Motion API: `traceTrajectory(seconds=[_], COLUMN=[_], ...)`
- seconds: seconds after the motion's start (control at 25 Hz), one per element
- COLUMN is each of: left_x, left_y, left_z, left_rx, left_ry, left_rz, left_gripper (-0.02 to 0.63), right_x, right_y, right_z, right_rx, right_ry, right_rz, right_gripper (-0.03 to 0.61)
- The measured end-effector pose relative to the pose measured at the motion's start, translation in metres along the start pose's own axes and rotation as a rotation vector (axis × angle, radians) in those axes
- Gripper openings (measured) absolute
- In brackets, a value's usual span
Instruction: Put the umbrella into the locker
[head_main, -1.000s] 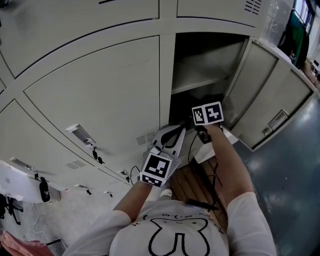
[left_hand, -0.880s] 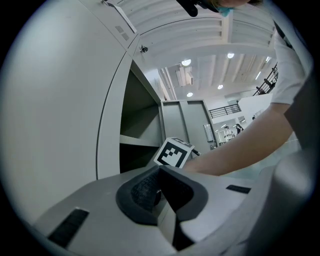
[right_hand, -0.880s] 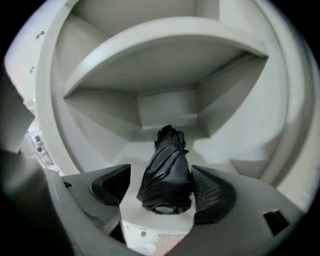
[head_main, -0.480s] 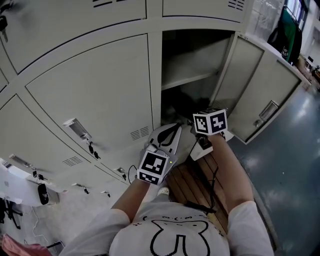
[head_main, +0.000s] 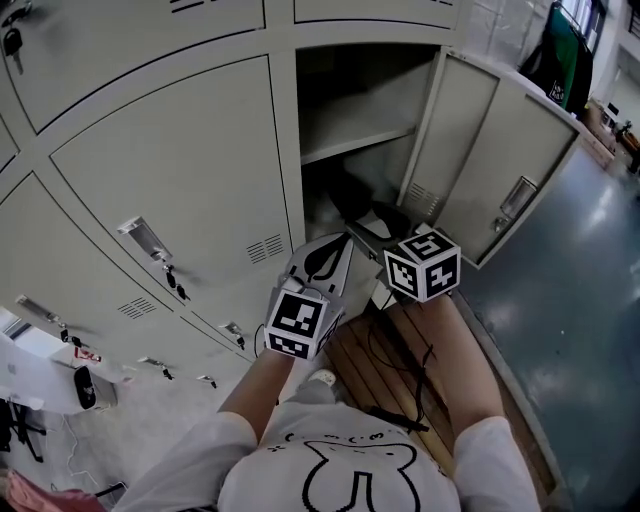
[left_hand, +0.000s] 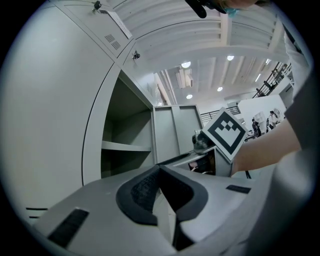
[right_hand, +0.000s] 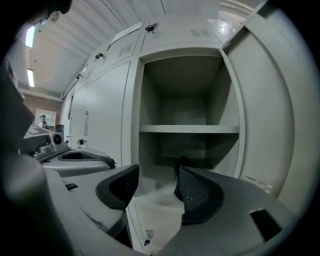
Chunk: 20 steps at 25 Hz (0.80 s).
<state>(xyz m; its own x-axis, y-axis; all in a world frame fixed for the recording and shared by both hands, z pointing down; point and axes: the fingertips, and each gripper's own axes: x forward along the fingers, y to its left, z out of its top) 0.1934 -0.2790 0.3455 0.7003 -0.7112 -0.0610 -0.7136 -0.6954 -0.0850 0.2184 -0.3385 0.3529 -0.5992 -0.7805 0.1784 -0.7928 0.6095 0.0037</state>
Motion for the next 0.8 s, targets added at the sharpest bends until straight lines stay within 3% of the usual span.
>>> traceTrajectory(seconds=[0.2, 0.28, 0.44, 0.64, 0.8], left_x=[-0.001, -0.002, 0.000, 0.002, -0.004], left_y=[-0.011, -0.015, -0.019, -0.022, -0.024], left_z=[0.002, 0.002, 0.007, 0.011, 0.011], left_rx=[0.003, 0.002, 0.008, 0.009, 0.011], left_ry=[0.007, 0.009, -0.007, -0.026, -0.029], left_rz=[-0.010, -0.014, -0.018, -0.038, -0.061], left_gripper=[0.003, 0.003, 0.003, 0.003, 0.003], right_x=[-0.027, -0.037, -0.050, -0.064, -0.075], right_y=[0.000, 0.001, 0.009, 0.015, 0.022], right_z=[0.008, 0.008, 0.010, 0.018, 0.022], right_rx=[0.036, 0.065, 0.063, -0.029, -0.042], right_ry=[-0.087, -0.116, -0.151, -0.203, -0.241], right_rz=[-0.049, -0.061, -0.071, -0.169, -0.231], right_gripper=[0.109, -0.003, -0.003, -0.005, -0.005])
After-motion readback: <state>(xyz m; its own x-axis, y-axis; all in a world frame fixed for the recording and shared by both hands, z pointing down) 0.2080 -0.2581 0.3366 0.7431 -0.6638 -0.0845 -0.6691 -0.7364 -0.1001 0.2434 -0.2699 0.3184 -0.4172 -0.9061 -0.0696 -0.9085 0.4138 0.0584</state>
